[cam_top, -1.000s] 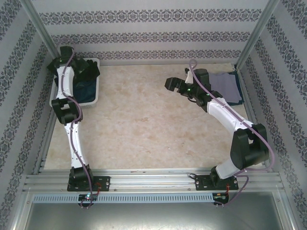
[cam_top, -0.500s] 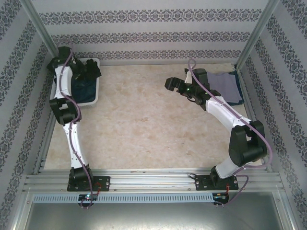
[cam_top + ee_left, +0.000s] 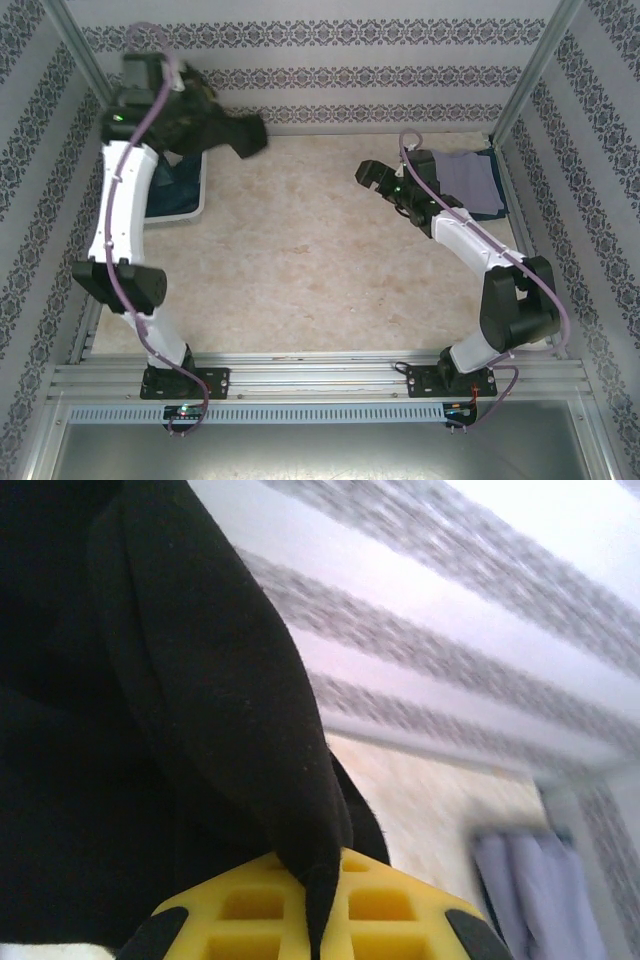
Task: Fold and stack the skirts
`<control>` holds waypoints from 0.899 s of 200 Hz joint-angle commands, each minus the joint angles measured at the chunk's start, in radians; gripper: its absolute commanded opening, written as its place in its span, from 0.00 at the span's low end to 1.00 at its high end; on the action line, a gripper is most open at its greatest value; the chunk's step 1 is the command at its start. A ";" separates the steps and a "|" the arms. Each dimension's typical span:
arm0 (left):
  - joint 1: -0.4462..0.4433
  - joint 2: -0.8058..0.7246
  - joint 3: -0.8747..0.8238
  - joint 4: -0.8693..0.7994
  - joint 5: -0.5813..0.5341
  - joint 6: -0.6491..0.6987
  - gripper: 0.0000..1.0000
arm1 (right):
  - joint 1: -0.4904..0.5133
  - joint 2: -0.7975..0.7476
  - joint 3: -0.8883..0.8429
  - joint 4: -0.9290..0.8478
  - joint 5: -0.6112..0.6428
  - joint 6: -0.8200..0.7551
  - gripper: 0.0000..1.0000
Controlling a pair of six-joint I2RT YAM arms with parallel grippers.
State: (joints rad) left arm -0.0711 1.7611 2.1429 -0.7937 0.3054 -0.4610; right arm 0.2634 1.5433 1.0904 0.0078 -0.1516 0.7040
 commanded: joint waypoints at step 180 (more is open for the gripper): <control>-0.477 -0.262 -1.052 0.263 -0.230 -0.165 1.00 | 0.054 0.222 0.078 -0.141 -0.265 -0.131 0.94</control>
State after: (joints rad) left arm -0.5240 1.4078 1.1408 -0.4217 0.1352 -0.5838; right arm 0.3130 1.6497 1.0771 -0.0666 -0.3069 0.5358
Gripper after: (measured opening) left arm 0.999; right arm 0.950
